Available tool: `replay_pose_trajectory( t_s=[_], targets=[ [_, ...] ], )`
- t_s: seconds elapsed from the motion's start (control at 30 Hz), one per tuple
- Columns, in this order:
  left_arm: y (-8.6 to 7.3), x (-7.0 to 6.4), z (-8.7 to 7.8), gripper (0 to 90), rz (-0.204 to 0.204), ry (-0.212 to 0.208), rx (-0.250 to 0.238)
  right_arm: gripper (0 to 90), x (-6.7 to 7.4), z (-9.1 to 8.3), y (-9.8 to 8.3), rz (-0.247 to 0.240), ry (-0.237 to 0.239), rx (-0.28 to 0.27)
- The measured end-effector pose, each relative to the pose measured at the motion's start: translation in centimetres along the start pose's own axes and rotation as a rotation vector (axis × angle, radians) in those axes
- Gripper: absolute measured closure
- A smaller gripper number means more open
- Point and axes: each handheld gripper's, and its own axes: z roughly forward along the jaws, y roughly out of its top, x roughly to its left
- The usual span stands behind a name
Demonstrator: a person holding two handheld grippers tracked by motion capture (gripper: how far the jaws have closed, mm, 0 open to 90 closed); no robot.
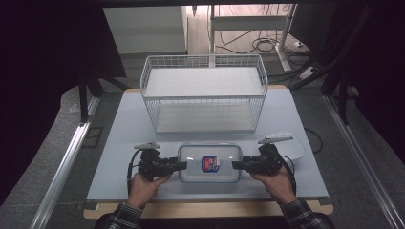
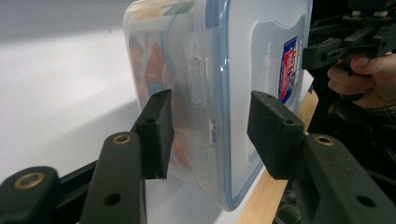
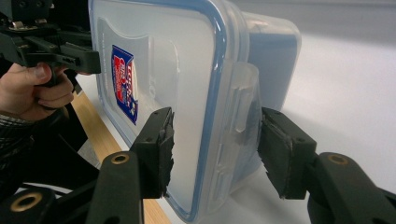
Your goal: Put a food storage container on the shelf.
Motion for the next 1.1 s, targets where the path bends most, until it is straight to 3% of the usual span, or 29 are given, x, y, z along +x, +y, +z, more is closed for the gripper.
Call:
replay_pose_trajectory(
  t_s=[0.13, 0.63, 1.1],
  targets=[
    [1.1, -0.5, -0.7, 51.8, 0.035, 0.006, -0.023, 47.9, 0.6, -0.6, 0.9, -0.034, -0.004, -0.031],
    [4.6, -2.0, -2.9, 51.6, 0.095, 0.03, -0.087, 48.0, 2.3, -2.2, 4.7, -0.119, -0.011, -0.103],
    [8.6, -2.8, -4.5, 51.6, 0.15, 0.046, -0.12, 48.1, 3.3, -3.5, 8.4, -0.159, -0.01, -0.155]
  ],
)
